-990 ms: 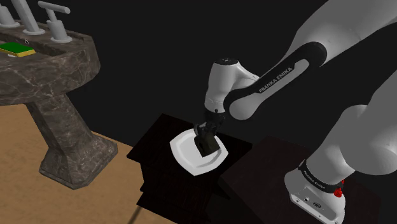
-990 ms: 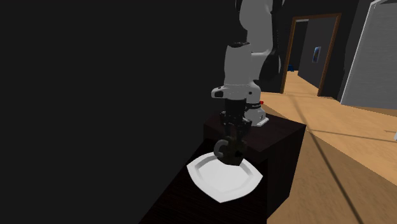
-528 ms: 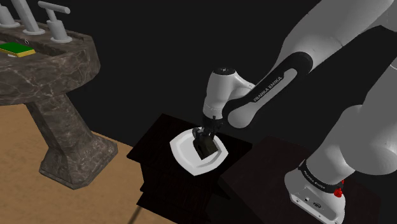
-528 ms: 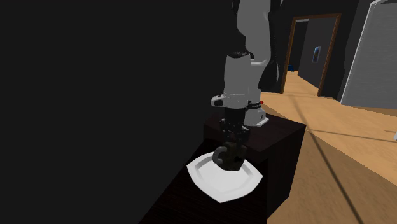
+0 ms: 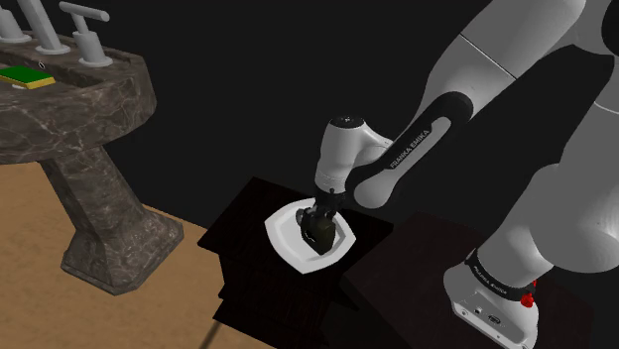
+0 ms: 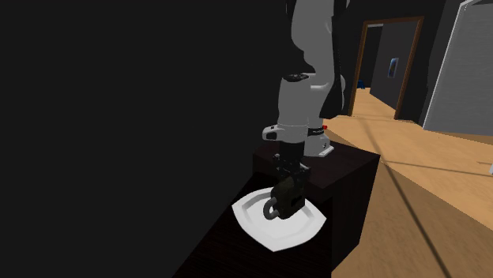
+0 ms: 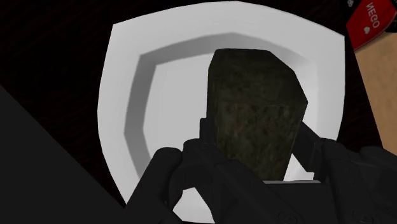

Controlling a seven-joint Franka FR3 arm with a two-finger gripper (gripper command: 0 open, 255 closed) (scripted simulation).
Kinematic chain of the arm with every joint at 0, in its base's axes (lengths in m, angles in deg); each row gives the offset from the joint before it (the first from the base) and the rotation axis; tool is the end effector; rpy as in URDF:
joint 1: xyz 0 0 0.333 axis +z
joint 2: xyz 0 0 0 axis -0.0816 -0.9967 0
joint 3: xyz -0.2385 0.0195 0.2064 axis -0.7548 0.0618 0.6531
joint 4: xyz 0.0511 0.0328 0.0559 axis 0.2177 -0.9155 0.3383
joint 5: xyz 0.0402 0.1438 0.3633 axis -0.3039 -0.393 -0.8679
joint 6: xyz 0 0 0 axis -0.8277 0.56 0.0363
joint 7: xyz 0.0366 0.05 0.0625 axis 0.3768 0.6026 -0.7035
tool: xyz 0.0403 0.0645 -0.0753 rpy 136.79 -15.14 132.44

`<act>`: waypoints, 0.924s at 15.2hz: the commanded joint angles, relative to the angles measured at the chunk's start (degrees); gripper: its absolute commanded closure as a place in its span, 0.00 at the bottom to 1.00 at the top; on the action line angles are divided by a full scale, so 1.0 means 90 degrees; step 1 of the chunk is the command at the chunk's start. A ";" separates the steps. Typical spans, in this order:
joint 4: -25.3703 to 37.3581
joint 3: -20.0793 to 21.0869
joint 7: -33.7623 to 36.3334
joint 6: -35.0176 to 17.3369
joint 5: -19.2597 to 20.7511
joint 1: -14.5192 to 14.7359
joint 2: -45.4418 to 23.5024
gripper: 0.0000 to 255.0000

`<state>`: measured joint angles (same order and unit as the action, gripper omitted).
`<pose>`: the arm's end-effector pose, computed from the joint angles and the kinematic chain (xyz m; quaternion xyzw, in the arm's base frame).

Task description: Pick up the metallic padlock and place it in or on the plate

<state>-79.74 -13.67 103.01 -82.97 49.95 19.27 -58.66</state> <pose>0.3899 0.2087 0.2010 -0.9998 0.0152 0.0025 0.0089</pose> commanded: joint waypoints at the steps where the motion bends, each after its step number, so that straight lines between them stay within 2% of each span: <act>1: -0.0013 -0.0010 -0.0001 0.0038 0.0007 -0.0005 -0.0034 1.00; 3: -0.0013 -0.0007 0.0000 0.0038 0.0008 -0.0009 -0.0034 1.00; 4: -0.0030 -0.0005 -0.0033 0.0053 -0.0011 -0.0026 -0.0002 0.00; 9: -0.0013 -0.0007 0.0000 0.0038 0.0008 -0.0009 -0.0034 0.00; 13: -0.0013 0.0153 -0.0342 0.0936 -0.0467 -0.0099 0.0889 0.00; 14: -0.0013 0.0145 -0.0342 0.0936 -0.0467 -0.0091 0.0889 0.00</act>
<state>-79.64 -12.46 100.30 -75.46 46.28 18.48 -51.70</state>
